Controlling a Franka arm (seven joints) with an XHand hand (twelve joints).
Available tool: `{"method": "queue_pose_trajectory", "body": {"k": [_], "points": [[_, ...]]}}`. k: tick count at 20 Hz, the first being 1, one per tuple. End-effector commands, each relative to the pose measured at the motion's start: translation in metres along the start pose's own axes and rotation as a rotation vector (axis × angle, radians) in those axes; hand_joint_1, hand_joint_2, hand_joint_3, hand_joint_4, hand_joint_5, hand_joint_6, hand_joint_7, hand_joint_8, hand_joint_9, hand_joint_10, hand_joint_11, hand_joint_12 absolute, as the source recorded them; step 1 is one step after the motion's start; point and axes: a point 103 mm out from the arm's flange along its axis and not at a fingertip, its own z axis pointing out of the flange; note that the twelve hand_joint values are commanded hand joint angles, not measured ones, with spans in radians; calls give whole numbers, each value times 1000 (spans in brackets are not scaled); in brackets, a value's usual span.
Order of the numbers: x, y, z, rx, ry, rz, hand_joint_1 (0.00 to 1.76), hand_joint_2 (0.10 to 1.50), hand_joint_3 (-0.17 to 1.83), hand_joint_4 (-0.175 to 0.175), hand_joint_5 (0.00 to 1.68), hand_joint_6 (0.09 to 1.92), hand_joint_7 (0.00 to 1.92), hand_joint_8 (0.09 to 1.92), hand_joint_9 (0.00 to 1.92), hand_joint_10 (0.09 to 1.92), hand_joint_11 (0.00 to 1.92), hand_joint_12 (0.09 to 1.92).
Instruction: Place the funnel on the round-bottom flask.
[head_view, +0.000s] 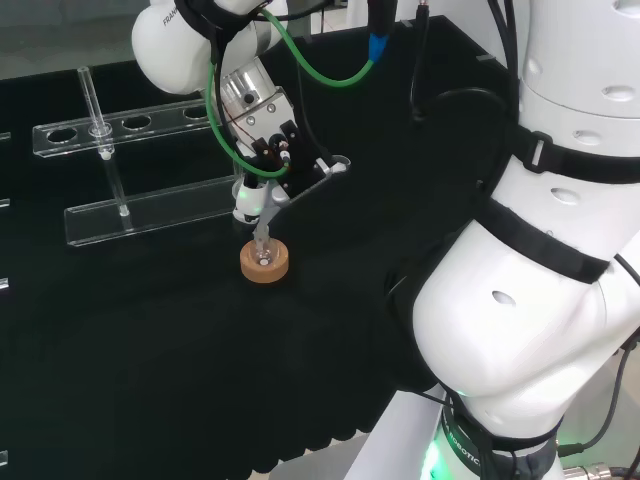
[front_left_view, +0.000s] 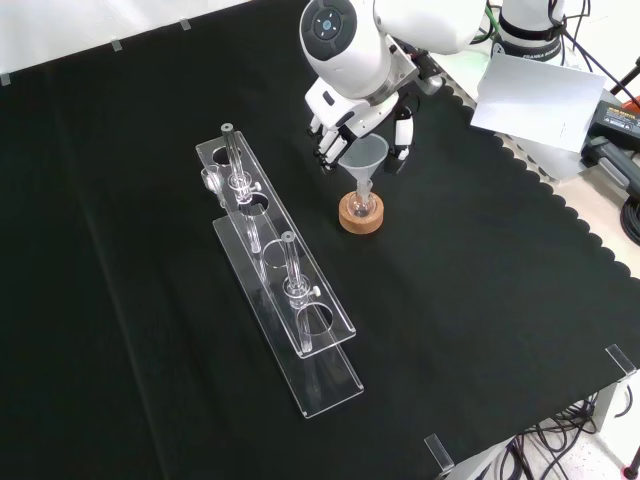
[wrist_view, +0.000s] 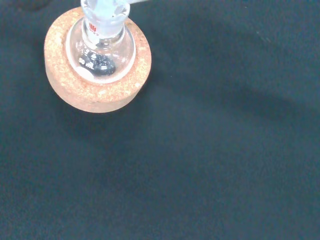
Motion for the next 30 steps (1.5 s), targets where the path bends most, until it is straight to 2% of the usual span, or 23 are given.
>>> {"method": "queue_pose_trajectory", "body": {"k": [1,13,20,26,30], "points": [[-3,3,3,1,9,-12,723,765,541,-55,464,569,455,758,786,539,537,1259],[0,2,3,16,0,-13,716,736,527,-55,401,423,305,736,617,594,425,1294],[-5,1,8,32,12,-44,674,689,497,-54,348,213,141,708,468,656,320,1339],[-5,-1,8,35,17,-65,630,655,459,-52,325,132,94,690,408,670,279,1353],[-5,-4,7,12,28,-87,577,637,437,-51,320,111,82,685,395,673,269,1355]]}}
